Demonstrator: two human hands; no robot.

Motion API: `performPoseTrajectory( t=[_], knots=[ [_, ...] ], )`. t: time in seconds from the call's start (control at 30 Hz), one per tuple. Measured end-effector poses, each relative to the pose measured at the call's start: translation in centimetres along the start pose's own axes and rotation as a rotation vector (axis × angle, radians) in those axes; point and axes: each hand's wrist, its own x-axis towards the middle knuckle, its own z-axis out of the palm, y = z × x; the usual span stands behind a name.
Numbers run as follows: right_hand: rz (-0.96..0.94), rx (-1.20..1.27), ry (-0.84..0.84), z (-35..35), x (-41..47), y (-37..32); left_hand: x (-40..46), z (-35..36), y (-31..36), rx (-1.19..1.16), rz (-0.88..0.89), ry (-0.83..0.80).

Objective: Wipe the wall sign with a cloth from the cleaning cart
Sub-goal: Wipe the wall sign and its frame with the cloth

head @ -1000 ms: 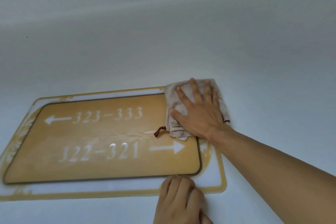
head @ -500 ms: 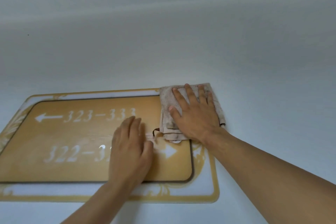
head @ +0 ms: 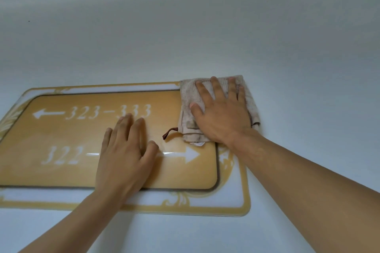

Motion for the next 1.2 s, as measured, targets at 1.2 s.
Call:
performPoseTrajectory(
  t=[1.2],
  knots=[
    [0.093,-0.098,-0.030,0.6,0.9,-3.9,-0.3,-0.1,0.5,0.022,0.014,-0.032]
  ],
)
